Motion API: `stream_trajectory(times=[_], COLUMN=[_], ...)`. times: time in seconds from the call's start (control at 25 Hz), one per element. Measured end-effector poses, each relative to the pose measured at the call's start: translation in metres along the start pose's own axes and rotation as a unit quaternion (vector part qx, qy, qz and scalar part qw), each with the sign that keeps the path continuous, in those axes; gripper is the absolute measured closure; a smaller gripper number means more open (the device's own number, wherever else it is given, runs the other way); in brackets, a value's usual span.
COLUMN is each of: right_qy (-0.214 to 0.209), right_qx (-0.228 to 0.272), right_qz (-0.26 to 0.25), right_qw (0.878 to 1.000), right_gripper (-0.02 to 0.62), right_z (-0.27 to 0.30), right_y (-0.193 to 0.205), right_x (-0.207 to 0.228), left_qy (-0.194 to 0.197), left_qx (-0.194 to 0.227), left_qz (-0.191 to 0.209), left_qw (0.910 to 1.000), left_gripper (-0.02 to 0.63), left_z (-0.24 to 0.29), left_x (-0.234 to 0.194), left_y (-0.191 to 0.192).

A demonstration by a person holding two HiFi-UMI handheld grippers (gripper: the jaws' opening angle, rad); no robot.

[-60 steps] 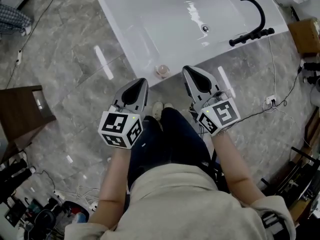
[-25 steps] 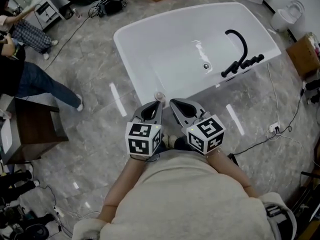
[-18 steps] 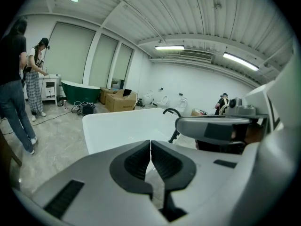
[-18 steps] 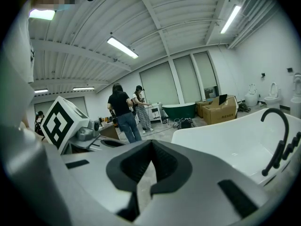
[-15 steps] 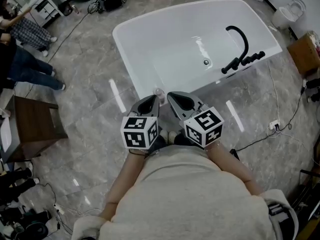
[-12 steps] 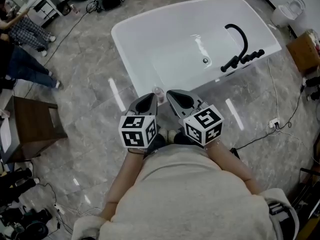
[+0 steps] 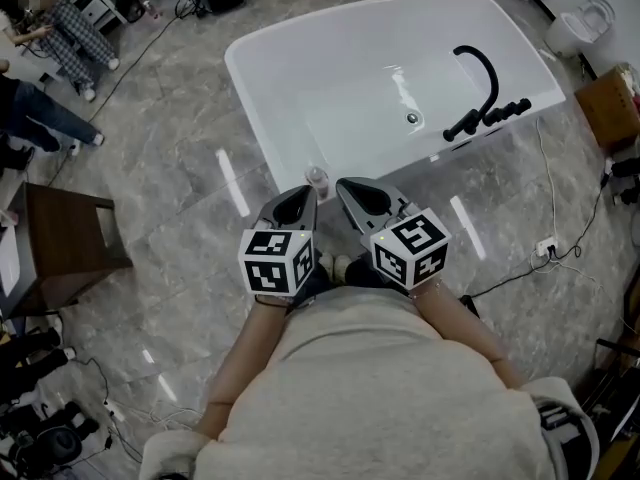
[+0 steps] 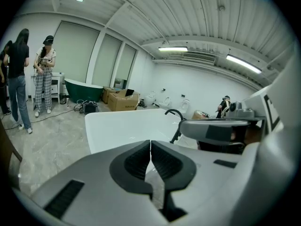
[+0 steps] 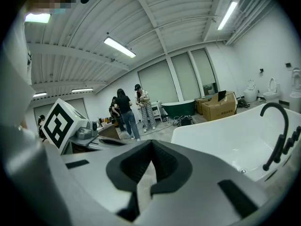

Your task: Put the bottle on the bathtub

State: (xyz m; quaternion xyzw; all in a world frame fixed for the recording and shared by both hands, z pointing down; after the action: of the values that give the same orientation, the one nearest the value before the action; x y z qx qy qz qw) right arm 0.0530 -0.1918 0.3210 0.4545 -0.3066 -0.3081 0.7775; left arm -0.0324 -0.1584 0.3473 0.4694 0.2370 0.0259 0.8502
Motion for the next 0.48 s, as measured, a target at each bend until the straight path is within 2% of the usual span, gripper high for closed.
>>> stream_trajectory(times=[0.48], right_qy=[0.003], right_qx=[-0.017], right_qz=[0.014], right_qw=[1.000], right_gripper=[0.597], right_z=[-0.005], right_y=[0.016], right_x=[-0.004], left_qy=[0.009], left_qx=[-0.010], left_qz=[-0.005], left_qw=[0.9999], left_gripper=[0.597], left_z=[-0.004], left_x=[0.008], left_y=[0.009])
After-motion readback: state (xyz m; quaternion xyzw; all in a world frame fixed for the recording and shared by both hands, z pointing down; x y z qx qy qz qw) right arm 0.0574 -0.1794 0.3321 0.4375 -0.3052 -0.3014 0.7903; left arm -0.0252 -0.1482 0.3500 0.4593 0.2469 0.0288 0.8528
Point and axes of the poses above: the fingertips, and each gripper's own axes: z forward along the fingers, x to its right, y out of its underside, the point moved 4 cm from there along -z, backward along the fingers, and after that the axes turned 12 degrees about y, right-handed, at the moved point
